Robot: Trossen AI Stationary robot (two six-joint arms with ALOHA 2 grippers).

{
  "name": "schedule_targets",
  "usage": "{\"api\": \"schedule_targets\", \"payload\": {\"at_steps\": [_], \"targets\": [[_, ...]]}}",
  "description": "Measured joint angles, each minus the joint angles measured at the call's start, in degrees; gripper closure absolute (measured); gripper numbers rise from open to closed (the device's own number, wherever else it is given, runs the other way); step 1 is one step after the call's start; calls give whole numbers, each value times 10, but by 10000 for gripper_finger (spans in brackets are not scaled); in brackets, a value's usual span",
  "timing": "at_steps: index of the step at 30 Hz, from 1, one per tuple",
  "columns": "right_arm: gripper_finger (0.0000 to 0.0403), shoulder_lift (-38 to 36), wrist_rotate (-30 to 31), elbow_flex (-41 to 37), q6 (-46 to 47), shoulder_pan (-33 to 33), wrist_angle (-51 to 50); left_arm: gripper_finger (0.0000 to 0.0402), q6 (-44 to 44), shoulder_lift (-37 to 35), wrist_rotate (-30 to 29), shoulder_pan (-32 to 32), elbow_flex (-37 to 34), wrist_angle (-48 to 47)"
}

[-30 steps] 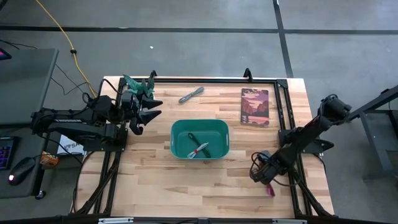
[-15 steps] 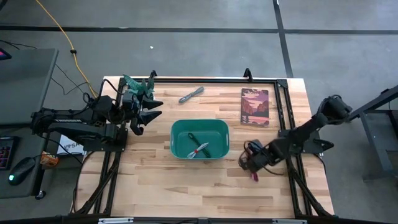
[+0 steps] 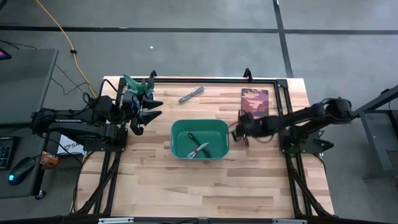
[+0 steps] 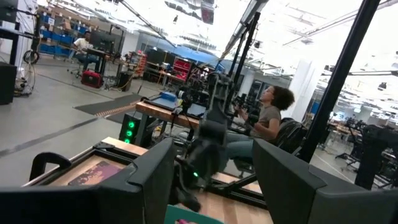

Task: Pick and place USB-C Cables
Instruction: Put the pink charger cable into the green bin

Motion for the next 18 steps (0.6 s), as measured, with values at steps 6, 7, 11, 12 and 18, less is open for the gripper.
{"api": "schedule_targets", "payload": {"at_steps": [6, 7, 11, 12, 18], "targets": [[403, -111, 23, 0, -148, -87, 80, 204, 0, 0, 0, 0, 0, 0], [403, -134, 23, 0, -170, -99, 96, 204, 0, 0, 0, 0, 0, 0], [403, -229, -11, 0, -268, -140, 172, 204, 0, 0, 0, 0, 0, -1], [403, -252, -26, 0, -289, -147, 195, 204, 0, 0, 0, 0, 0, -1], [403, -359, -137, 1, -344, -154, 286, 204, 0, 0, 0, 0, 0, -1]]}}
